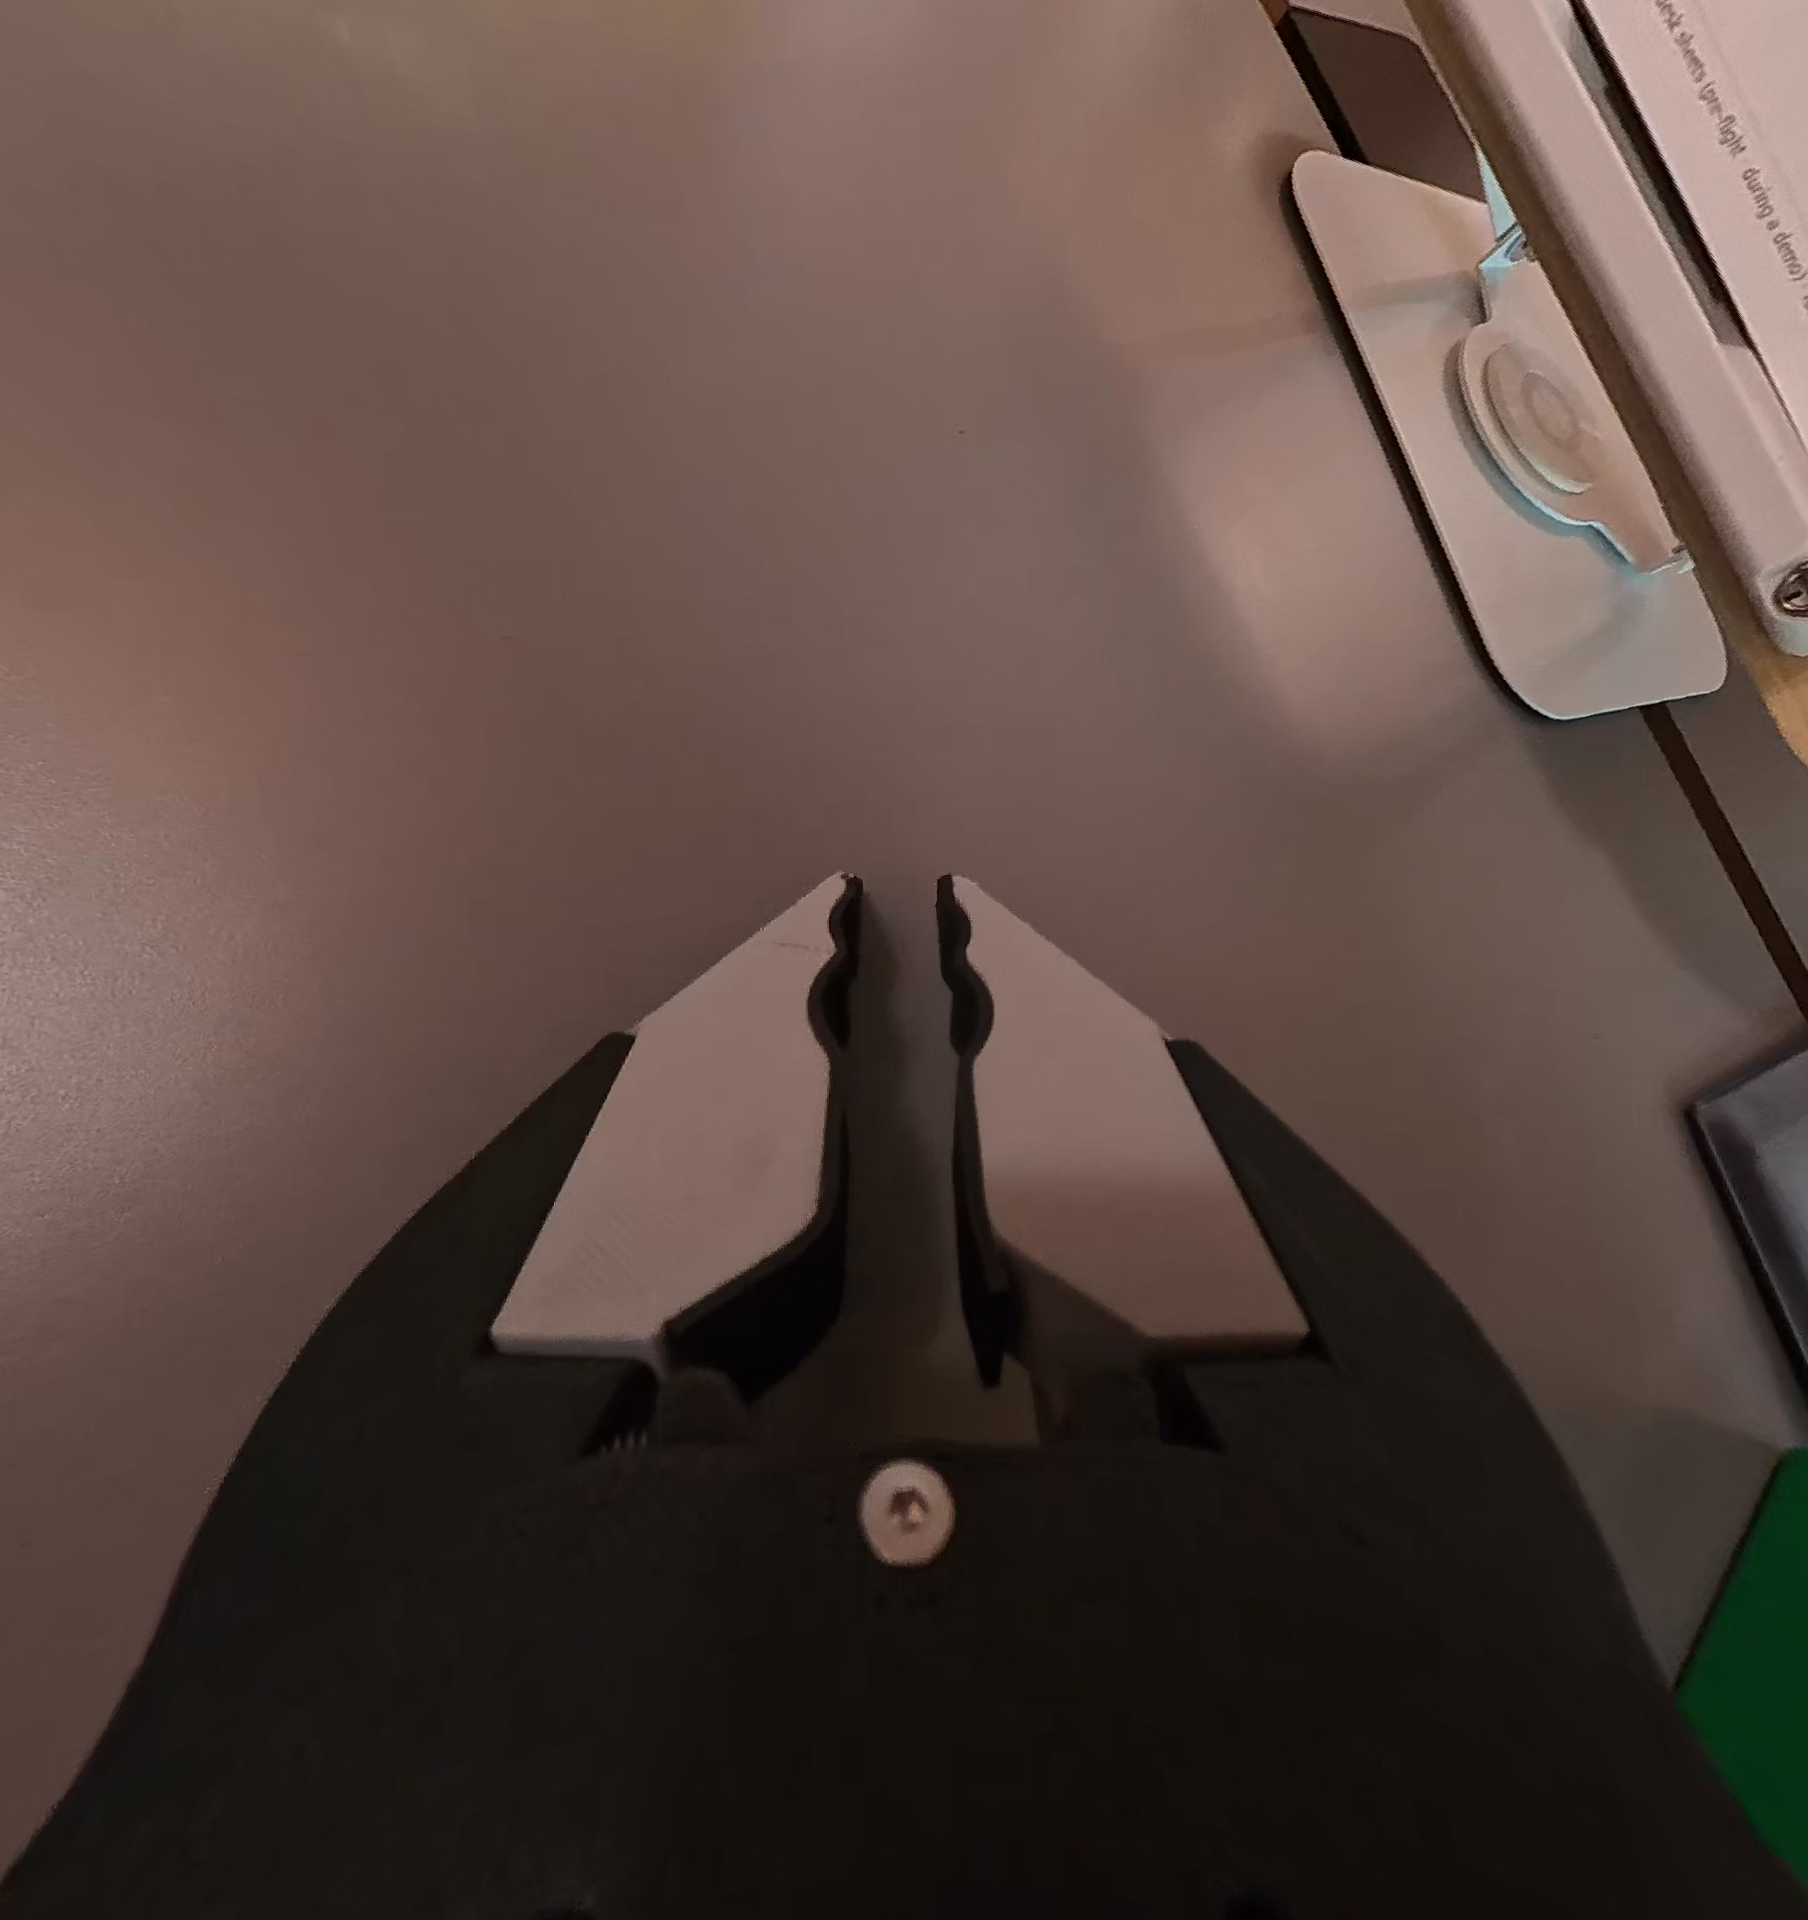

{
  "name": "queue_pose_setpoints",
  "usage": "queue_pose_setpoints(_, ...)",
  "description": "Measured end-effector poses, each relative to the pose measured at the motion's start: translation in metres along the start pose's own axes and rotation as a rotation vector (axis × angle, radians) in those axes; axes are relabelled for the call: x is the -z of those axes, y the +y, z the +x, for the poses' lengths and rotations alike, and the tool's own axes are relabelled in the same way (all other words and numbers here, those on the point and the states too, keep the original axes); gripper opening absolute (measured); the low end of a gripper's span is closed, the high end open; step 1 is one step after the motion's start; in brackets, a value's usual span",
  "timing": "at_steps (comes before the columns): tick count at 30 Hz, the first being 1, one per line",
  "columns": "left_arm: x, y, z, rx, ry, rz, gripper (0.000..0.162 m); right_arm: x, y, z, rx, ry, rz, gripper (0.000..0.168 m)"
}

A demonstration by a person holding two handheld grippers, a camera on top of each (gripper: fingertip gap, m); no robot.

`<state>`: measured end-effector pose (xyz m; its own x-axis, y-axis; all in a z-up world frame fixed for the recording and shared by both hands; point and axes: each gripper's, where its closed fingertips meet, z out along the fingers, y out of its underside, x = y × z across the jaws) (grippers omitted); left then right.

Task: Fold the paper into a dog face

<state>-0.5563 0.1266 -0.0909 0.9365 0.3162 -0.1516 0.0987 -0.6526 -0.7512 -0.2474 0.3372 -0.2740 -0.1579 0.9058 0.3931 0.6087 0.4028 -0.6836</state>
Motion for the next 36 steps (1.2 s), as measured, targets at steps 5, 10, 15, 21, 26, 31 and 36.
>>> queue_pose_setpoints(5,0.005,-0.018,0.051,-0.198,0.072,0.096,0.005,0.0,-0.004,-0.003,-0.003,-0.017,0.016,0.013)
queue_pose_setpoints(10,0.028,-0.043,0.153,-0.507,0.212,0.312,0.0,0.015,-0.034,-0.025,-0.096,-0.191,0.186,0.03)
queue_pose_setpoints(15,0.044,-0.032,0.272,-0.77,0.411,0.509,0.0,0.043,-0.067,-0.041,-0.163,-0.36,0.383,0.043)
queue_pose_setpoints(21,0.025,-0.009,0.358,-0.72,0.639,0.636,0.0,0.095,-0.099,-0.039,-0.329,-0.603,0.66,0.069)
queue_pose_setpoints(26,-0.006,0.007,0.37,-0.594,0.748,0.609,0.004,0.12,-0.102,-0.019,-0.377,-0.619,0.811,0.027)
queue_pose_setpoints(31,-0.024,0.005,0.359,-0.438,0.784,0.619,0.026,0.113,-0.095,-0.003,-0.433,-0.583,0.791,0.009)
queue_pose_setpoints(36,-0.045,0.008,0.337,-0.327,0.745,0.538,0.038,0.108,-0.09,0.009,-0.5,-0.566,0.781,0.01)
